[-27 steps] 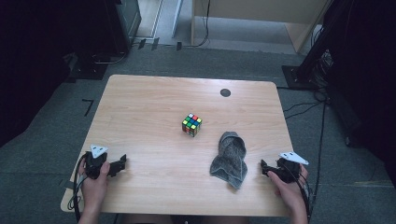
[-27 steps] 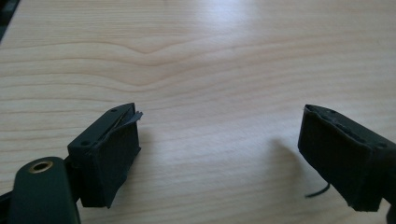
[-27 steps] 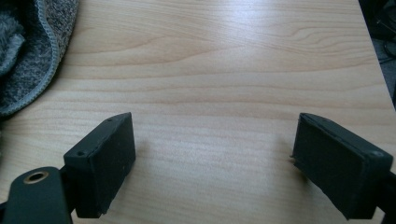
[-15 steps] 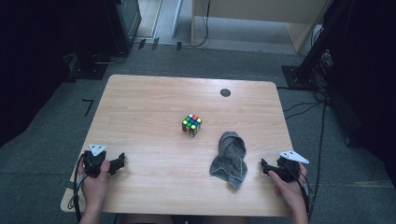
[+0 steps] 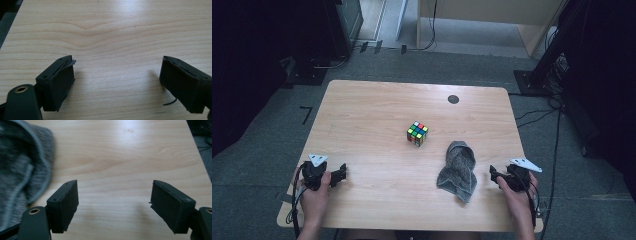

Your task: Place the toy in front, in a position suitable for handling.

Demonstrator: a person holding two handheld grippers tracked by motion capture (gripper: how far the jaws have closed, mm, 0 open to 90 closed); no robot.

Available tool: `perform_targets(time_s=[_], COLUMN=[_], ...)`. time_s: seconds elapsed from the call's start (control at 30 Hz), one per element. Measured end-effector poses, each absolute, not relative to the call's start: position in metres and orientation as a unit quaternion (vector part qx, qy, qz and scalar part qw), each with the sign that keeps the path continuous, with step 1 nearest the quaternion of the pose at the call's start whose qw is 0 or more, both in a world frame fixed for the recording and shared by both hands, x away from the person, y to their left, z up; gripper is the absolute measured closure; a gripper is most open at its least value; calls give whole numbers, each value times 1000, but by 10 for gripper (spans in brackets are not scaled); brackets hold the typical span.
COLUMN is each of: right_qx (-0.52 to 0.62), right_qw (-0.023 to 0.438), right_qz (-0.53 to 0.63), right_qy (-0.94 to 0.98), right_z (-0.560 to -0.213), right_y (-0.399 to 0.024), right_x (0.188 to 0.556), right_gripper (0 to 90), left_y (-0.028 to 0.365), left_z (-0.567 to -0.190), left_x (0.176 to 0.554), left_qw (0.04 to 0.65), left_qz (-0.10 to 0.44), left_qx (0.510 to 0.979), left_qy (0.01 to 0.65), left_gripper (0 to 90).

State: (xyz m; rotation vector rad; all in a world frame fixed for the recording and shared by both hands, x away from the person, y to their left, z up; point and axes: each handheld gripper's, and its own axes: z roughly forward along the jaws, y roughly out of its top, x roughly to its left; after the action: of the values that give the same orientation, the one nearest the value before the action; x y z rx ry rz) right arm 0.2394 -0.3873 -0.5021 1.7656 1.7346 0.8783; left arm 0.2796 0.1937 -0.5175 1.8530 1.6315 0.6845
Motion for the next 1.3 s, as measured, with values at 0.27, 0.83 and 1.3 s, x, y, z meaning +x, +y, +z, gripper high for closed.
perform_targets(time_s=[0.27, 0.83, 1.3], right_qx=[615, 534, 507], right_qw=[244, 170, 219], right_qz=[363, 400, 352], right_qy=[656, 725, 755], right_z=[-485, -501, -522], right_y=[-357, -284, -266], right_x=[238, 239, 238], right_gripper=[219, 276, 299], left_y=[192, 192, 191], left_z=[-518, -518, -517], left_x=[281, 281, 280], left_qw=[284, 285, 286], left_qz=[255, 253, 245], left_qx=[695, 698, 710], left_qy=[610, 606, 595], left_gripper=[101, 101, 83])
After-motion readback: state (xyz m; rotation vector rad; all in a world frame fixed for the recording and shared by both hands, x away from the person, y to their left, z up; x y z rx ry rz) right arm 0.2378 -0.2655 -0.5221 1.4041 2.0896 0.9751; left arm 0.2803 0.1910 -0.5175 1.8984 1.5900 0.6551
